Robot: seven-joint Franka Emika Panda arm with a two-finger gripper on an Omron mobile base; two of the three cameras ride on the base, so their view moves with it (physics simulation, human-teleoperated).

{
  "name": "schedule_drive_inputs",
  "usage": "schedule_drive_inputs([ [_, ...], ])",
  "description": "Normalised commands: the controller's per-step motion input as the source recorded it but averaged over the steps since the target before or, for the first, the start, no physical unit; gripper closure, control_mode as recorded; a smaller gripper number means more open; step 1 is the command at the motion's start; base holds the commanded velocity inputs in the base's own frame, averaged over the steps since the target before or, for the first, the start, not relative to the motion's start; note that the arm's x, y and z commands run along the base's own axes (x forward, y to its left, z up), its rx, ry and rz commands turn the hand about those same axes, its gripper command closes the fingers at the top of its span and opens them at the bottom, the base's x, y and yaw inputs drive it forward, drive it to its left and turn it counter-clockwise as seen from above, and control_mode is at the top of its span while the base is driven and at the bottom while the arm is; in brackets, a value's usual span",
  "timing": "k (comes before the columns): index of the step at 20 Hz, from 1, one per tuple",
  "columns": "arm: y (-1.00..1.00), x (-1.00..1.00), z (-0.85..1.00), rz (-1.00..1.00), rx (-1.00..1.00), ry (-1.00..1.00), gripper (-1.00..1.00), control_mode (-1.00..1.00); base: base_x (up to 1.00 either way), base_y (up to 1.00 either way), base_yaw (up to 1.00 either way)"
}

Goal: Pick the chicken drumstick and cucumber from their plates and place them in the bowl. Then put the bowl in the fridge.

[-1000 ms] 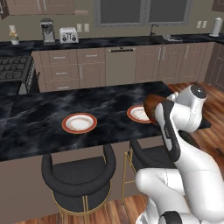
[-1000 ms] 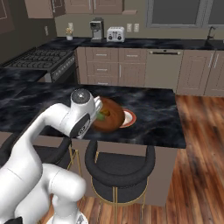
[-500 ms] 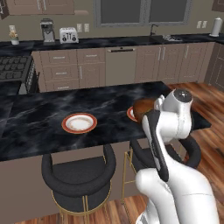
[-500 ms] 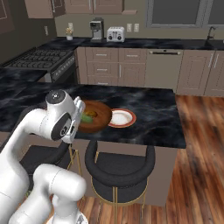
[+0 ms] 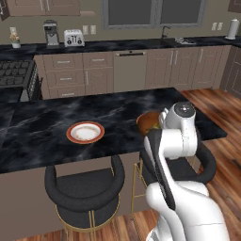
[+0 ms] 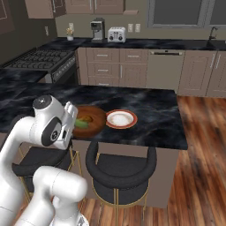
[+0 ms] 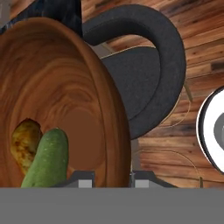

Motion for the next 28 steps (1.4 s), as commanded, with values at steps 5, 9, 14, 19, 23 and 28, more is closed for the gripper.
schedule_drive_inputs([
  [5,0.0,-0.02,-0.02,0.03,0.07,0.04,1.0,-1.0,0.0,0.0,0.0],
  [9,0.0,0.0,0.0,0.0,0.0,0.0,1.0,-1.0,0.0,0.0,0.0],
  [14,0.0,0.0,0.0,0.0,0.0,0.0,1.0,-1.0,0.0,0.0,0.0],
  [19,0.0,0.0,0.0,0.0,0.0,0.0,1.0,1.0,0.0,0.0,0.0],
  [23,0.0,0.0,0.0,0.0,0.0,0.0,1.0,1.0,-0.07,0.0,0.01],
  [28,0.0,0.0,0.0,0.0,0.0,0.0,1.0,1.0,-0.63,0.0,0.0],
])
